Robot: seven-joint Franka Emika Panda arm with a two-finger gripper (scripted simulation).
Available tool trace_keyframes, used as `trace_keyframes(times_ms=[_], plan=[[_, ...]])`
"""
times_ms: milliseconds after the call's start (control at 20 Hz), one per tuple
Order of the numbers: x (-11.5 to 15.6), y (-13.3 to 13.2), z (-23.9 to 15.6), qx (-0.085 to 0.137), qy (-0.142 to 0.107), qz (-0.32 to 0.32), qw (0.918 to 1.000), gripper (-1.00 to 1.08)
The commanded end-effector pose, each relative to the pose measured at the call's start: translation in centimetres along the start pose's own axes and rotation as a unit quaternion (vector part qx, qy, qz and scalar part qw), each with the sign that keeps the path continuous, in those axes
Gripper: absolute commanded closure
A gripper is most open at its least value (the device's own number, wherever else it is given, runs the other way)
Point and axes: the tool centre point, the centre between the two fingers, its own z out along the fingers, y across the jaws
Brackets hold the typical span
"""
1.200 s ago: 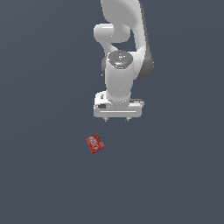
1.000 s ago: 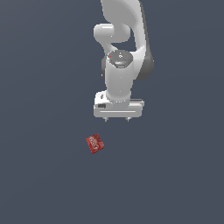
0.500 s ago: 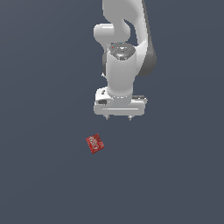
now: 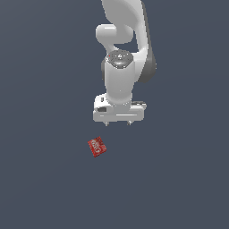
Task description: Pick up the object and move it to a goal position.
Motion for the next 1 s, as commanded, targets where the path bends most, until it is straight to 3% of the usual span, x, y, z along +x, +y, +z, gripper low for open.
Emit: trace_keyframes(times_ms=[0, 450, 950], plan=[[0.3, 0.7, 0.7, -0.001, -0.001, -0.015, 0.9999, -0.92], [1.7, 4.3, 4.3, -0.004, -0.008, -0.095, 0.9954, -0.92], [2.6, 8.7, 8.9, -0.003, -0.015, -0.188, 0.9821, -0.92]])
